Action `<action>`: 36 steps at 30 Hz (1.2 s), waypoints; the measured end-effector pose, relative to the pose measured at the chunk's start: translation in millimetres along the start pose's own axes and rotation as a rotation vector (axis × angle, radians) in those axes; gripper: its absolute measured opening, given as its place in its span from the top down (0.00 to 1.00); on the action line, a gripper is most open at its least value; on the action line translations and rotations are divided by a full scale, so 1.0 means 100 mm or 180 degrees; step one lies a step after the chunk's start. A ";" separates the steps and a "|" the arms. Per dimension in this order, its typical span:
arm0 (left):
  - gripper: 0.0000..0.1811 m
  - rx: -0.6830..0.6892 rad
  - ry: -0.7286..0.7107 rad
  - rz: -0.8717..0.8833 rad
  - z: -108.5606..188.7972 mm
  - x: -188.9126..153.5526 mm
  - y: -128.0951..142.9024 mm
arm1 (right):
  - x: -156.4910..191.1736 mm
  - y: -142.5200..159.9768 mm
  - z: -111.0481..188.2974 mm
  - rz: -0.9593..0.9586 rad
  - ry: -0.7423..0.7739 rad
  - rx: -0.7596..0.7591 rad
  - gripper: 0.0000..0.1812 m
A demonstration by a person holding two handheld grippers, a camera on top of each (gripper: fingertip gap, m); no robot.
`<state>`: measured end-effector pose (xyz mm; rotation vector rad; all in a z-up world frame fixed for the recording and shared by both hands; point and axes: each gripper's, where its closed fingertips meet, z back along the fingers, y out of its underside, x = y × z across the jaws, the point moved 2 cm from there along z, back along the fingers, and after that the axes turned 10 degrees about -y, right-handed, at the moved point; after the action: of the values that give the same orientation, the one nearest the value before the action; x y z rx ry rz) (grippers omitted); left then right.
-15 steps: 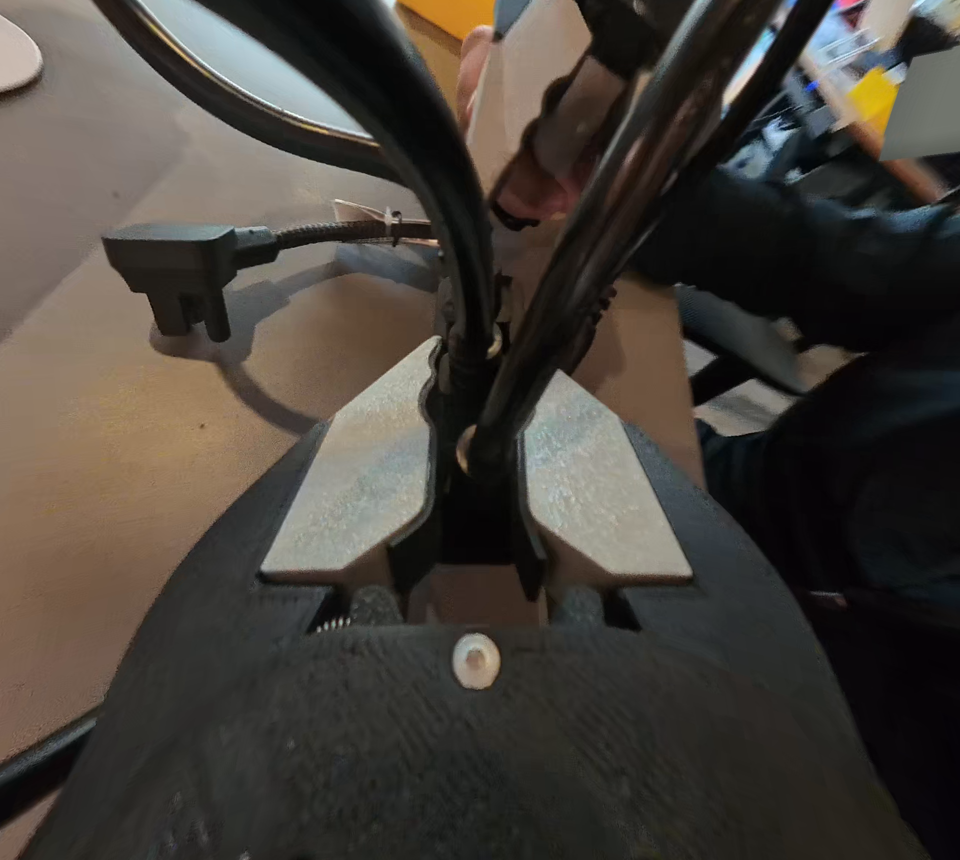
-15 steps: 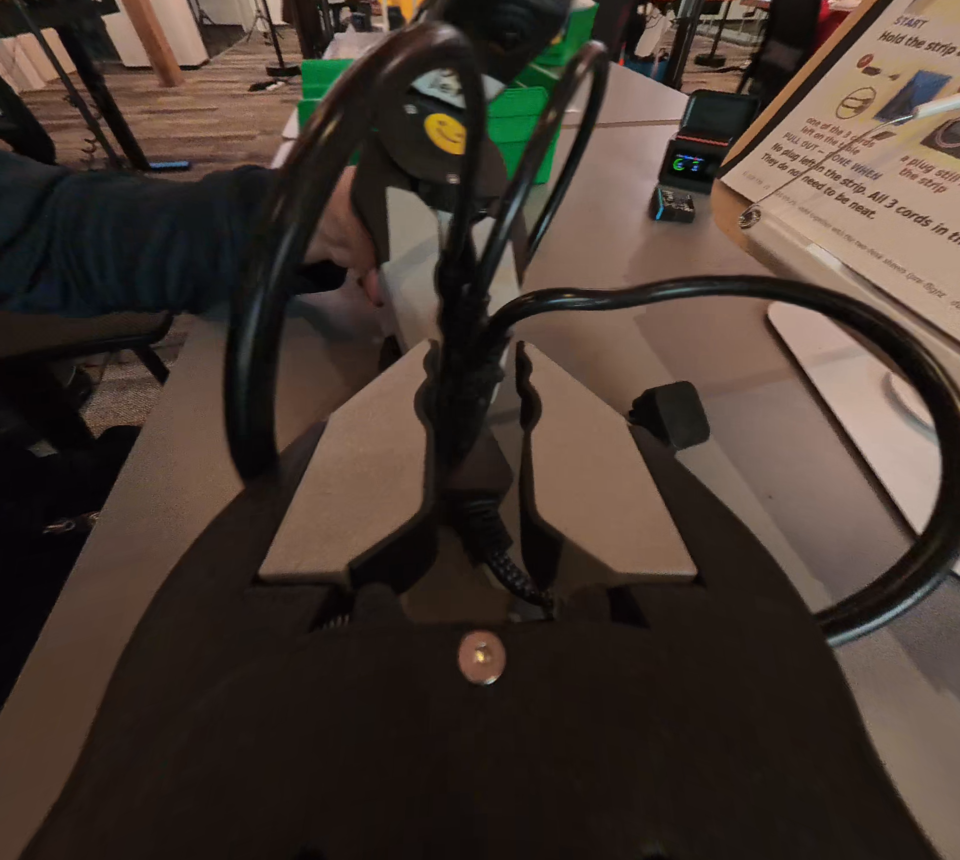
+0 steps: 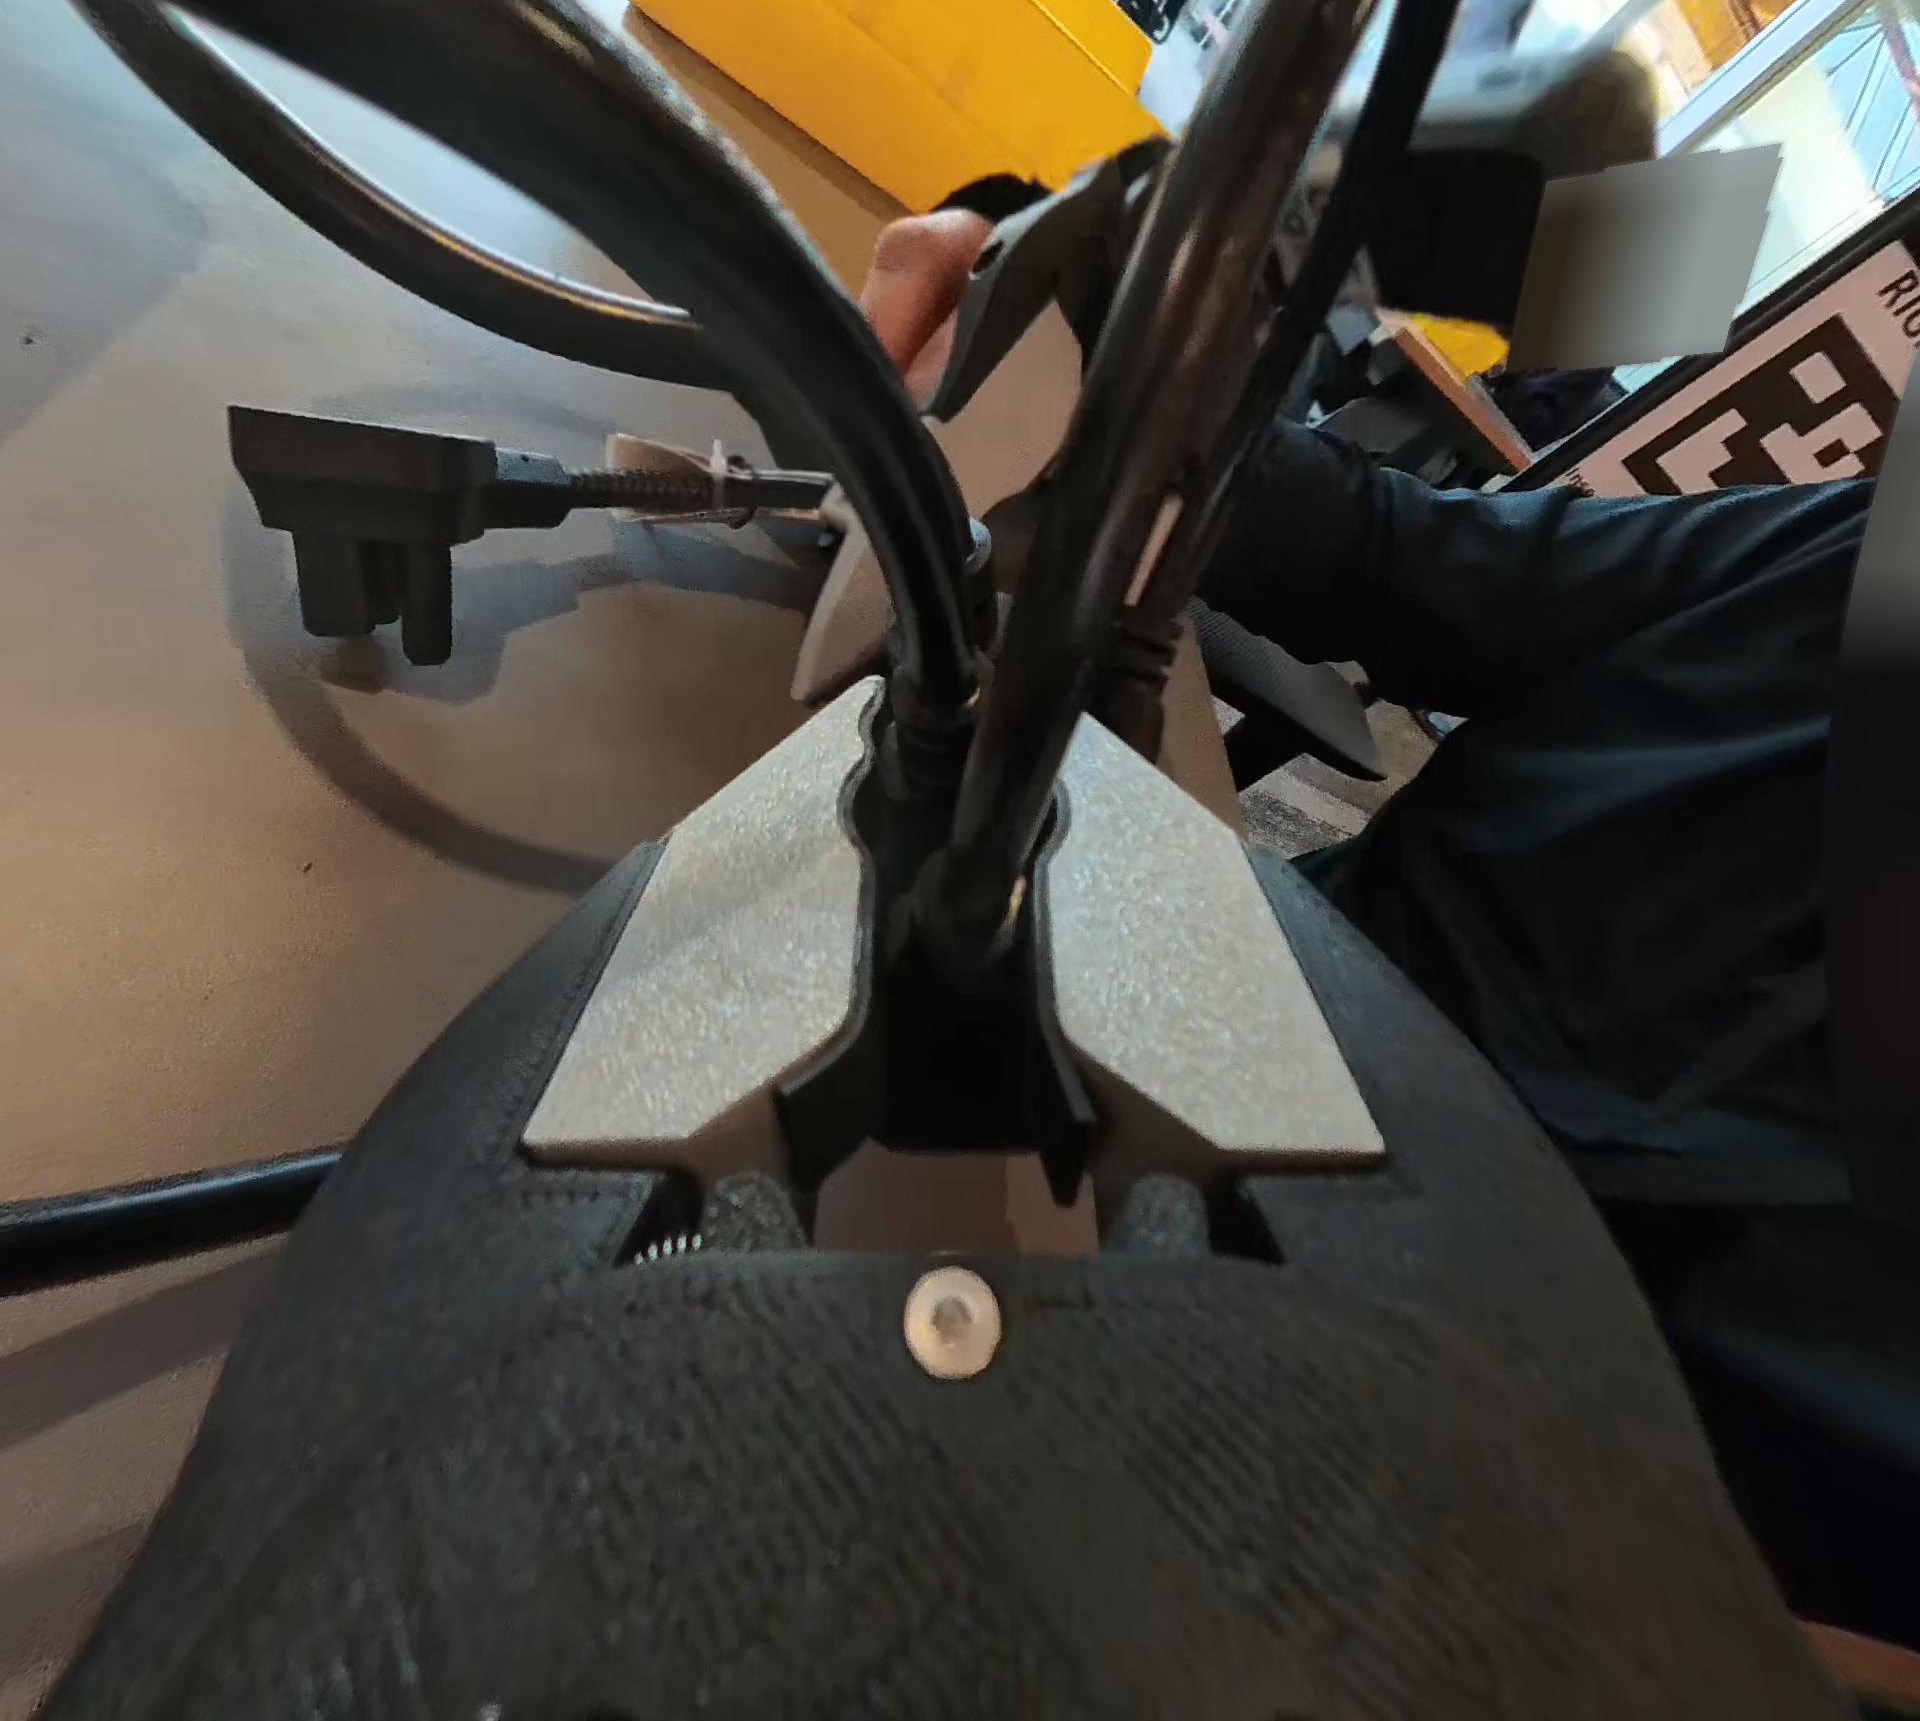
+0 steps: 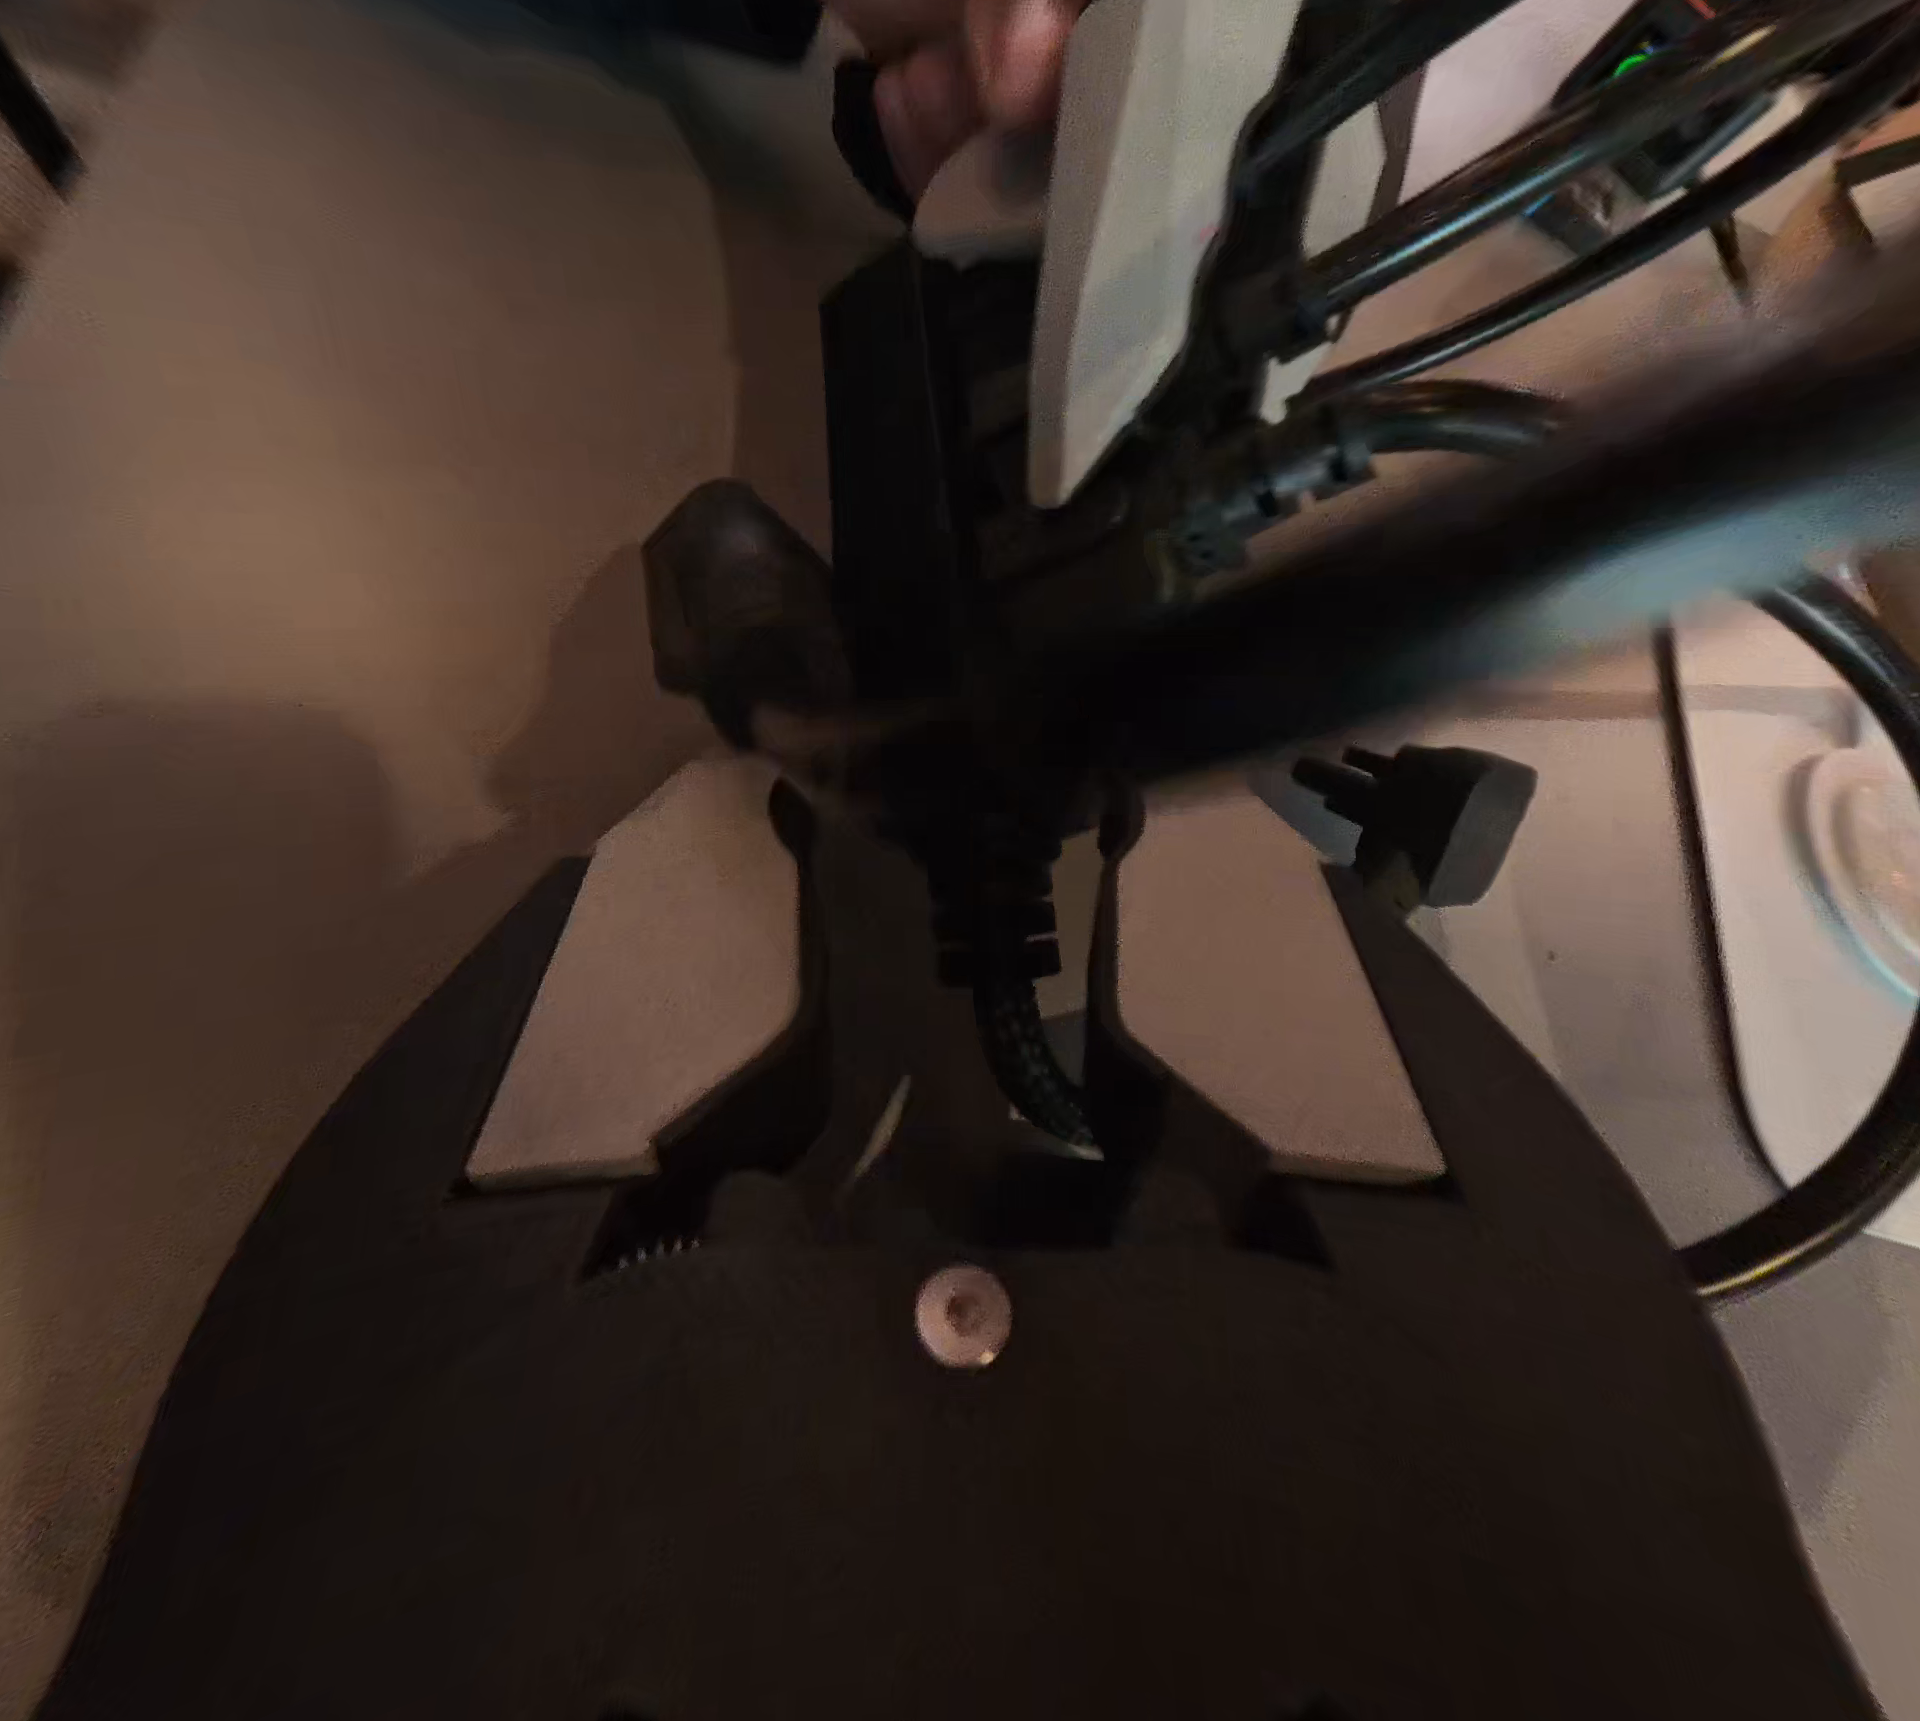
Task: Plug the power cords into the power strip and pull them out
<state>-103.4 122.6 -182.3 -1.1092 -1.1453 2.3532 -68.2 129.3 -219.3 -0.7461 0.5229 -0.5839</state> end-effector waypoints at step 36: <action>0.88 -0.0081 0.0000 0.0134 -0.03 0.03 -0.03 | -0.03 0.10 0.00 0.0312 0.0322 0.0335 0.78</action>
<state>-103.2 127.9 -183.2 -1.1527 -1.1663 2.3764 -67.2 137.5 -226.2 -0.5899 0.6141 -0.5555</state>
